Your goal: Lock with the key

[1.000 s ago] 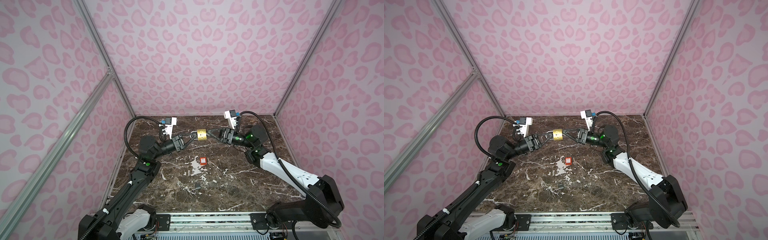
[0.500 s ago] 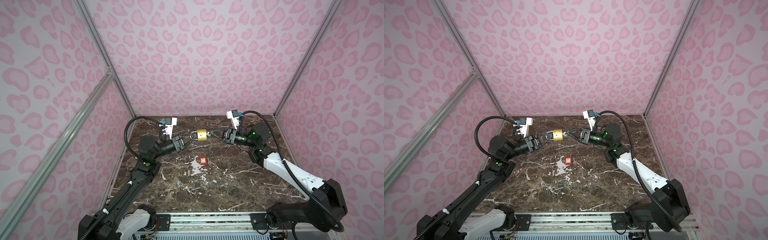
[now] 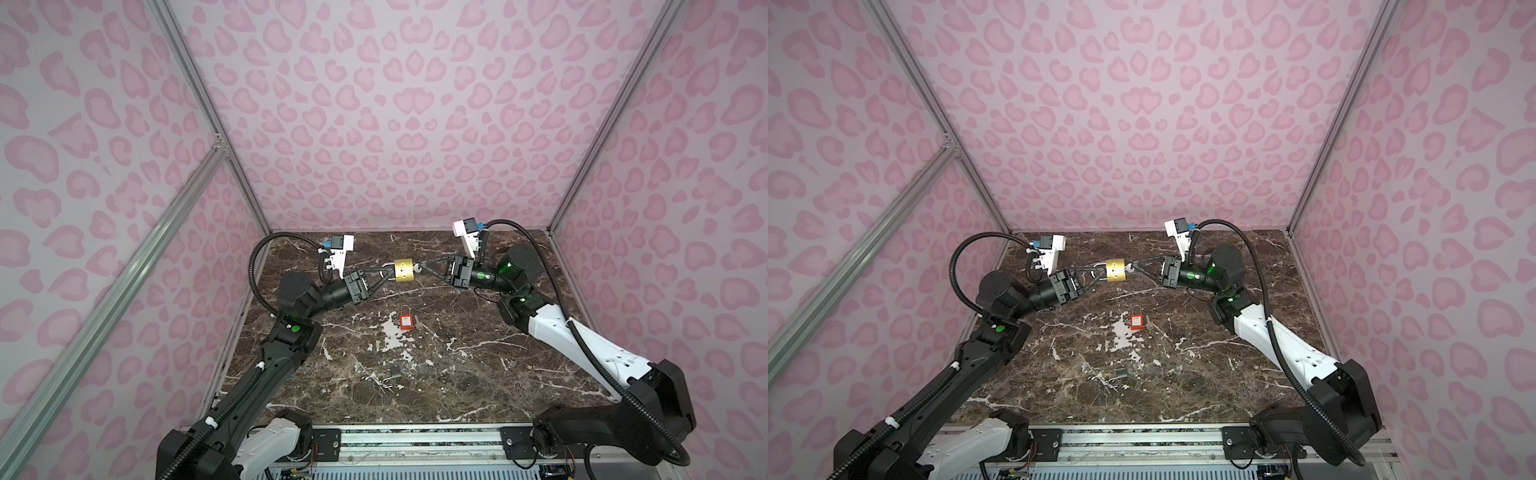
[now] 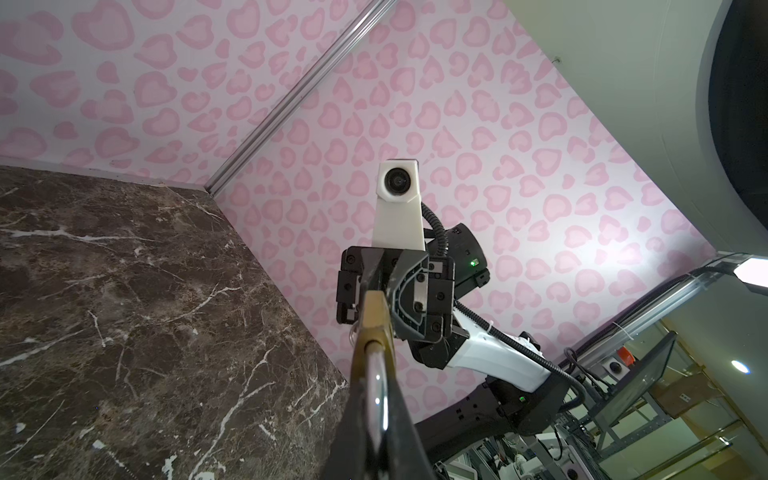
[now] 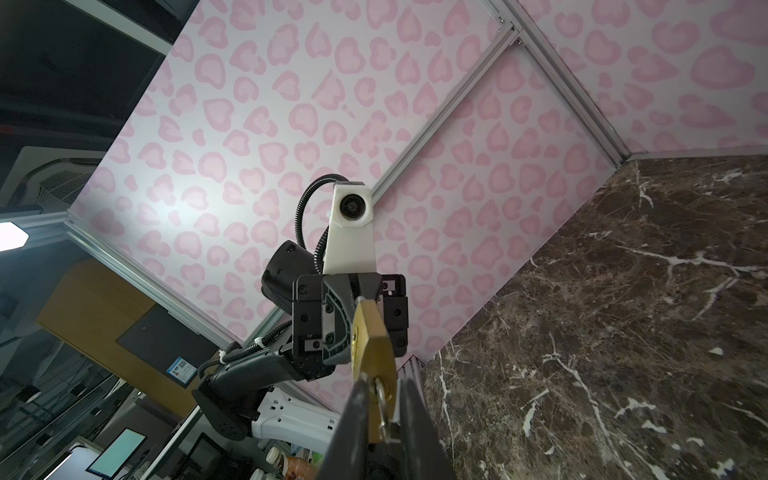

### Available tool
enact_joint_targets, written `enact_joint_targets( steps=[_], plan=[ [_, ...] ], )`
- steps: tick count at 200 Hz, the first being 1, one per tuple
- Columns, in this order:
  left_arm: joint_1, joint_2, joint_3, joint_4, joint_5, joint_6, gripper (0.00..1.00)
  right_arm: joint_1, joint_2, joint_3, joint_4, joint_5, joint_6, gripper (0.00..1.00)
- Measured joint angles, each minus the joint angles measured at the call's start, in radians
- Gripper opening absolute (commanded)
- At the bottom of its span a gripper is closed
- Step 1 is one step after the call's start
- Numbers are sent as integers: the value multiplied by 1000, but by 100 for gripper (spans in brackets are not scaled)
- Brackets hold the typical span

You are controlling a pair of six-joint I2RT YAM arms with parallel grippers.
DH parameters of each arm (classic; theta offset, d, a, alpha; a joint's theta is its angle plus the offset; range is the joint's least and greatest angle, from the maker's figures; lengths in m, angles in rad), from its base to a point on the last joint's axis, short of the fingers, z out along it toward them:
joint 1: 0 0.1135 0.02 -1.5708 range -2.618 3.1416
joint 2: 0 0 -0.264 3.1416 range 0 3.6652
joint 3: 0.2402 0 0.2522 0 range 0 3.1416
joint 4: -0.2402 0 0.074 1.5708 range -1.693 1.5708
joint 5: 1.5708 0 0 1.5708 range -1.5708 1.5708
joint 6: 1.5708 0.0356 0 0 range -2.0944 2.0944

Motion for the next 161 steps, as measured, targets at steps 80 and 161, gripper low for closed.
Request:
enact_joint_targets(
  steps=[80,161],
  plan=[
    [0,0,0,0,0,0,4,14,21,13,3,-7,10,10],
    [0,0,0,-4,7,-4,4,21,21,-1,40,-8,29,0]
  ],
)
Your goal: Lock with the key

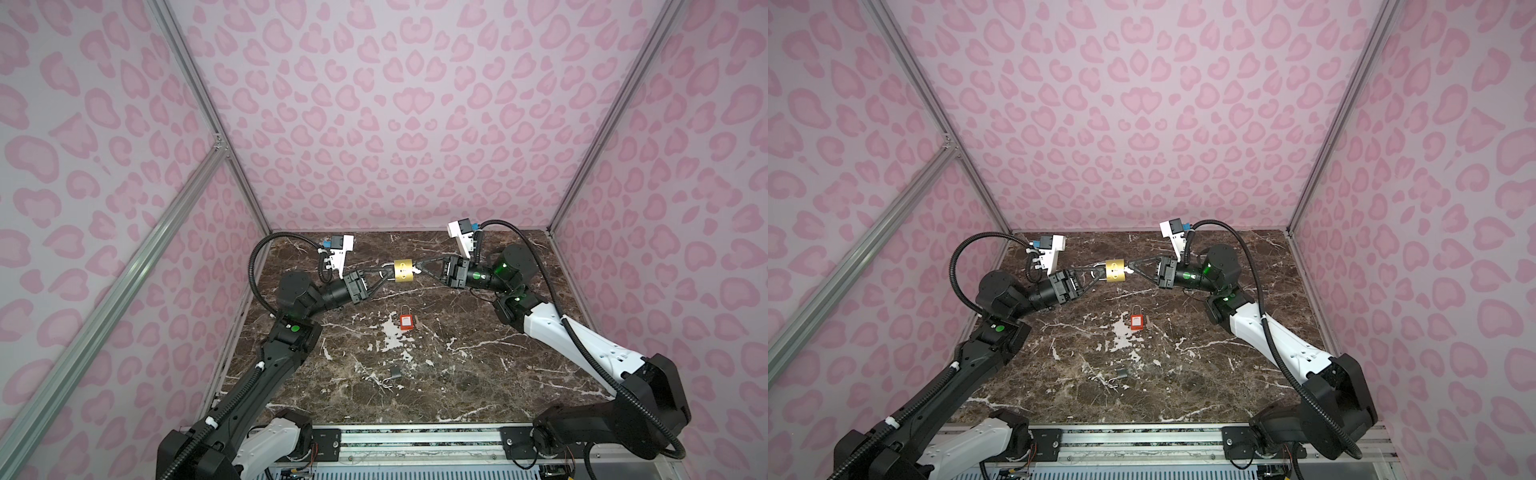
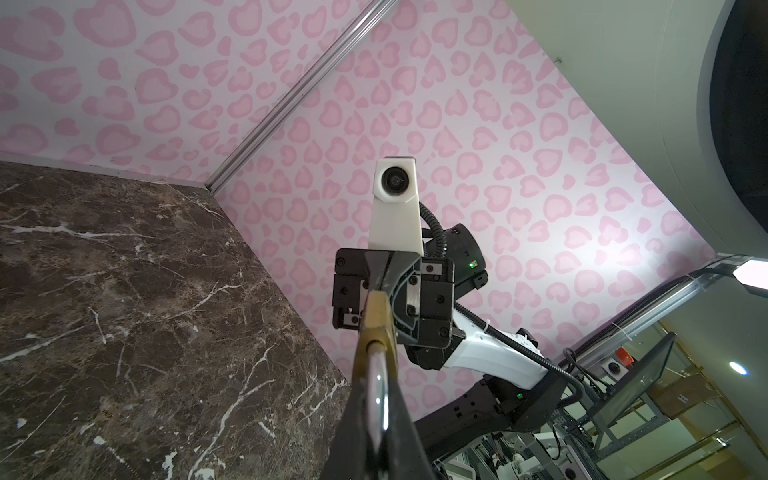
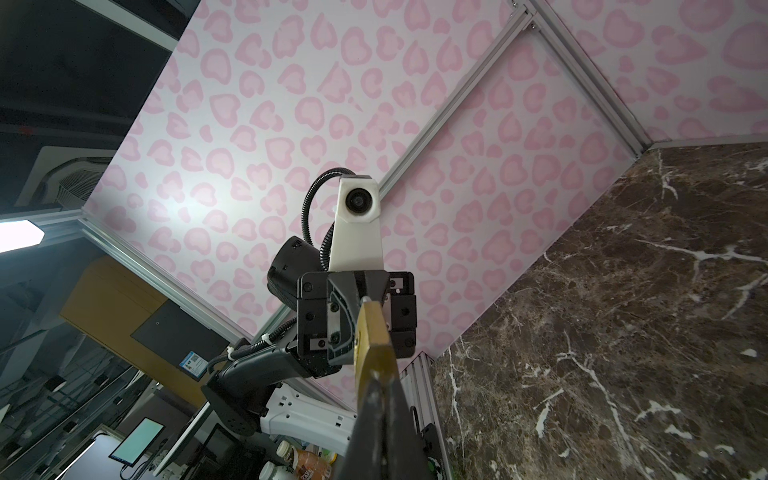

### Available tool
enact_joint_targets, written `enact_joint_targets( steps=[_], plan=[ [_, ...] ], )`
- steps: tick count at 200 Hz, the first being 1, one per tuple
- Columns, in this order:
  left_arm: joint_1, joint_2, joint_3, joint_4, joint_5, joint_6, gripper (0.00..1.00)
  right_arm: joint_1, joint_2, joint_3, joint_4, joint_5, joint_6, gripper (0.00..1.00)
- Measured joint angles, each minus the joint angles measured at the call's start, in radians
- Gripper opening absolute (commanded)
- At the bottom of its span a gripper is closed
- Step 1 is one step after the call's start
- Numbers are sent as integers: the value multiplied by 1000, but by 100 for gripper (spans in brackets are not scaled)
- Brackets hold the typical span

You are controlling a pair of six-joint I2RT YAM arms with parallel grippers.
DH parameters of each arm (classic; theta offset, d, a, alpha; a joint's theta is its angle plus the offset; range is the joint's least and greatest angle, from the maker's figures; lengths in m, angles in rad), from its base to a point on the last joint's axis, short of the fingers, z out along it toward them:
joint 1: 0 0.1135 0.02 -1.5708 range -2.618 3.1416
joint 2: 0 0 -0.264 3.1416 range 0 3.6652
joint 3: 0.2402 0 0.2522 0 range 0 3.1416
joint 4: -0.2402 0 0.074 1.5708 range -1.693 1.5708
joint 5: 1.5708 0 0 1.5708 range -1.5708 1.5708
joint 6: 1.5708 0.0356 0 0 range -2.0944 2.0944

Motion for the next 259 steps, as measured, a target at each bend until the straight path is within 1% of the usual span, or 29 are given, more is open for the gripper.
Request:
enact_joint_targets(
  steps=[82,129,182,233,259],
  plan=[
    [-1,1,-1,-3,8,-10,4,-18,-29,-36,9,2,-27,0],
    [-1,21,1,-3,8,-44,4,-28,-37,-76,74,21,-30,0],
    [-1,20,6,-19,-8,-43,4,-54,-26,-93,112,20,-24,0],
    [1,5,10,-35,-13,-8,4,-75,2,-98,133,32,9,0],
    [0,-1,37,-94,-15,40,4,-81,3,-109,139,36,11,0]
  ],
)
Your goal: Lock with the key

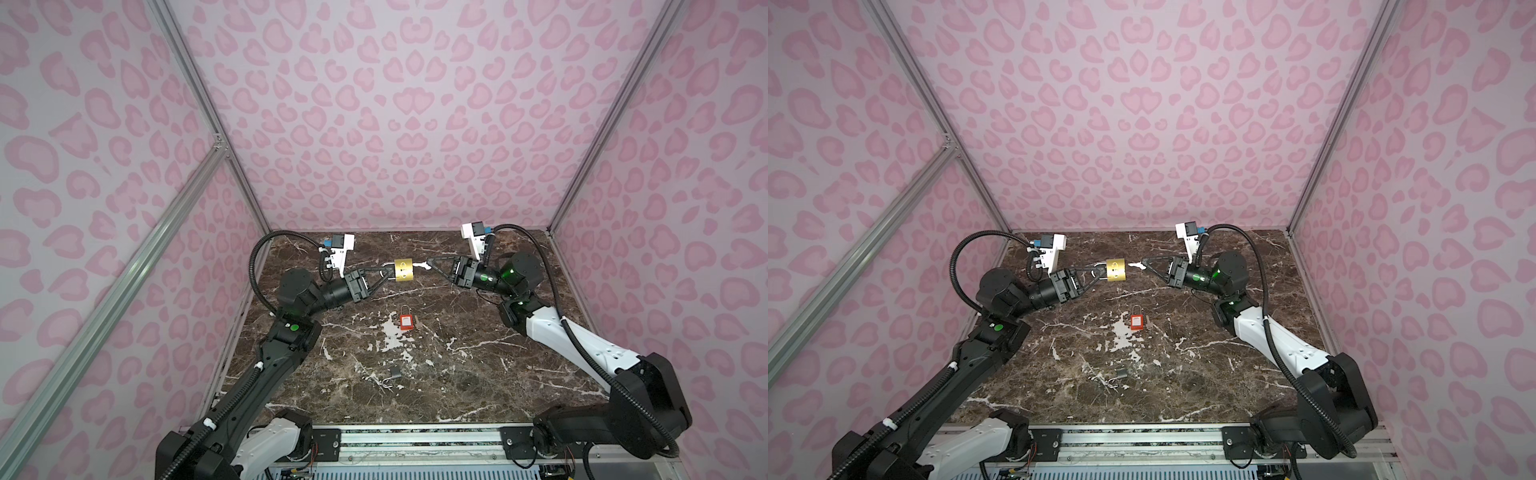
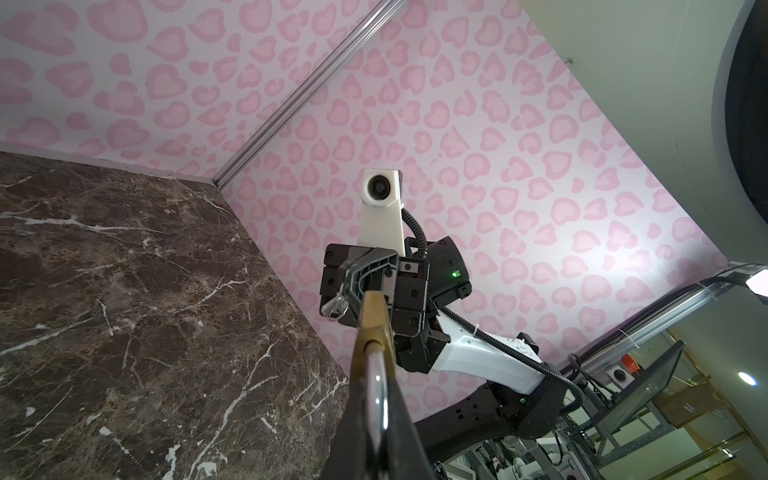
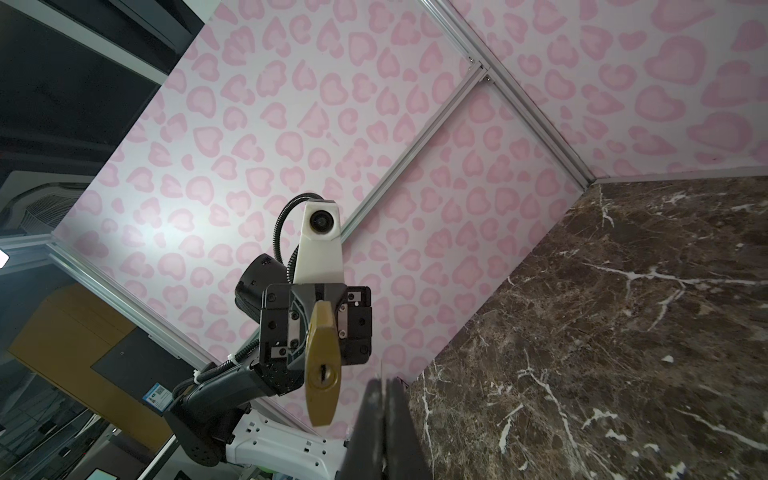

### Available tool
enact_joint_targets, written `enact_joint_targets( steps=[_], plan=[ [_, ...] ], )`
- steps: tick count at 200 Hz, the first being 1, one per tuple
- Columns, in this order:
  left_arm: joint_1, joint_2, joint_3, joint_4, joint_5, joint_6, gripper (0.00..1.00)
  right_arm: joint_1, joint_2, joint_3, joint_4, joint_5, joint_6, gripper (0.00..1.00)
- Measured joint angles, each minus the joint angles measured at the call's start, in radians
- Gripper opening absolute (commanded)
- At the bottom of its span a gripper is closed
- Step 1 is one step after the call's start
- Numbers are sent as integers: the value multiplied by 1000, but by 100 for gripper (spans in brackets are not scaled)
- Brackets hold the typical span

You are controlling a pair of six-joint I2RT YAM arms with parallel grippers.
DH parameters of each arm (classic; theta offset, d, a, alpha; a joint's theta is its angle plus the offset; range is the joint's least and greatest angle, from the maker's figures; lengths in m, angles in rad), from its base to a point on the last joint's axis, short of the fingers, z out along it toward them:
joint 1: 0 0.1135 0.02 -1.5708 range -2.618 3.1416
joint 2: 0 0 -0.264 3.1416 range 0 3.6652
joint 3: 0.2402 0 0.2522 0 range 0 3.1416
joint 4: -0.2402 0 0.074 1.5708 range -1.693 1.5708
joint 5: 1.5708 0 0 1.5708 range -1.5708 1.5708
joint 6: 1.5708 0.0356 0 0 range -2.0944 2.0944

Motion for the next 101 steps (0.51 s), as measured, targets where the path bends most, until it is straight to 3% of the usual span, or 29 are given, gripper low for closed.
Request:
enact_joint_targets(
  steps=[35,101],
  plan=[
    [0,0,12,-90,-1,58,4,-26,-2,-24,1,11,8,0],
    [-11,61,79,-449,-76,299,4,-87,-90,-103,-58,81,-25,0]
  ],
)
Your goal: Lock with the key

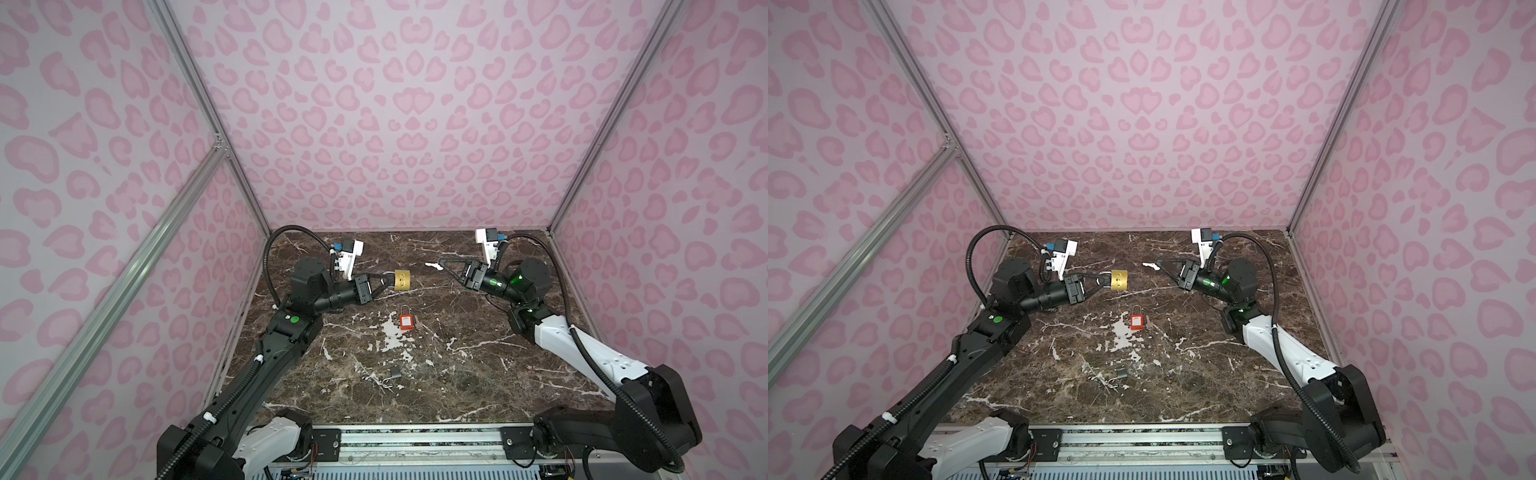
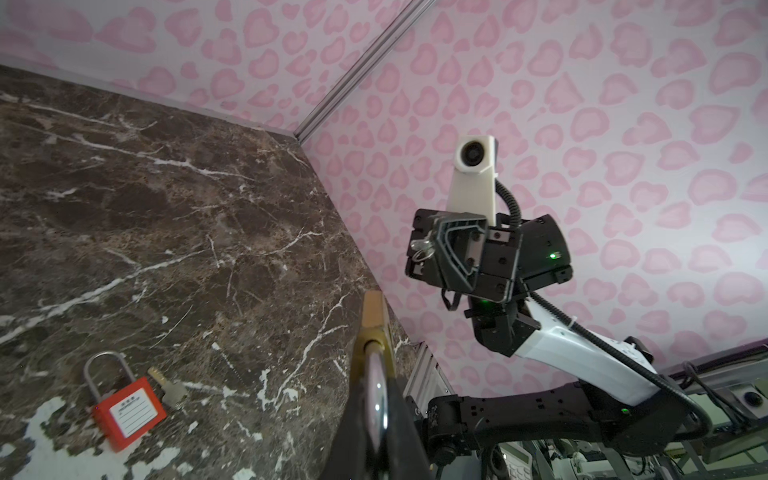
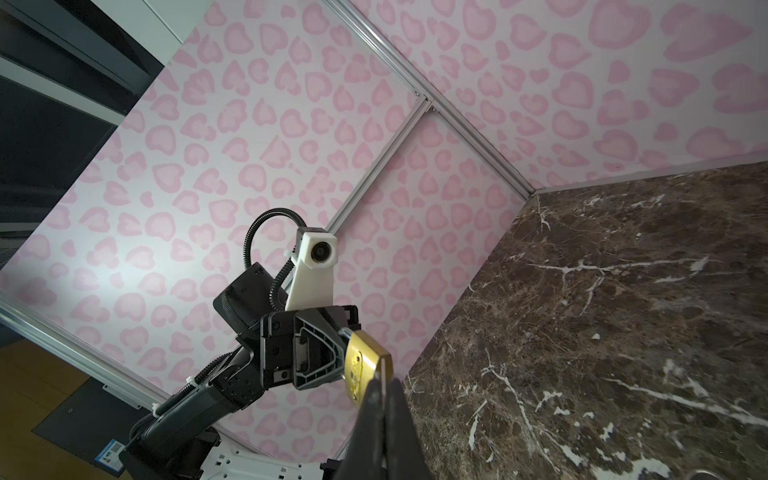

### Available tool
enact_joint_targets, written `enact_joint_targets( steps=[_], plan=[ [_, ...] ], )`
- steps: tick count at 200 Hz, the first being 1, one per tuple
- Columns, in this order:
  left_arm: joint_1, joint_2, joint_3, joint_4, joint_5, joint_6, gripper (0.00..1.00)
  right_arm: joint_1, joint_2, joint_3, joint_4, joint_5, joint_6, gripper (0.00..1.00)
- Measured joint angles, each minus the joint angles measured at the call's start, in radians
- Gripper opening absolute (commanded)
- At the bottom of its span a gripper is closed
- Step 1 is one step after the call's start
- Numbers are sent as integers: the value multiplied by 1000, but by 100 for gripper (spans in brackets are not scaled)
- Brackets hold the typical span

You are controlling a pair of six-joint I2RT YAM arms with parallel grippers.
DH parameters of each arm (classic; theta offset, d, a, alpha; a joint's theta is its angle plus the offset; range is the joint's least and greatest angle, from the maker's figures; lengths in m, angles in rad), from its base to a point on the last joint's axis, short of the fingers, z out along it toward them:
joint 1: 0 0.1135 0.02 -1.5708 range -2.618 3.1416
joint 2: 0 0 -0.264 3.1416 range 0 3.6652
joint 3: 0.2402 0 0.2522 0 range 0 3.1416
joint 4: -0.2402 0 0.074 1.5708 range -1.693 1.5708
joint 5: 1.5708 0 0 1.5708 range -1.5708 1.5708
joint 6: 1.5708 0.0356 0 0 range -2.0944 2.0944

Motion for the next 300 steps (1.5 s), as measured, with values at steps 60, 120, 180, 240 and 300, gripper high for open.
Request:
enact_joint_targets(
  steps=[60,120,180,240,300],
  plan=[
    [-46,188,55,-200,-54,187,4,-23,-146,-30,-233,97,-152,0],
    [-122,433,187,-273,-42,325,3,-65,-299,-119,-417,190,-248,0],
    [-183,702,352,-334,-14,404,3,-128,-423,-188,-510,234,-259,0],
    [-245,912,562,-390,13,435,3,-180,-399,-187,-555,223,-279,0],
    [-261,969,599,-500,-31,480,2,-231,-370,-153,-578,187,-312,0]
  ],
)
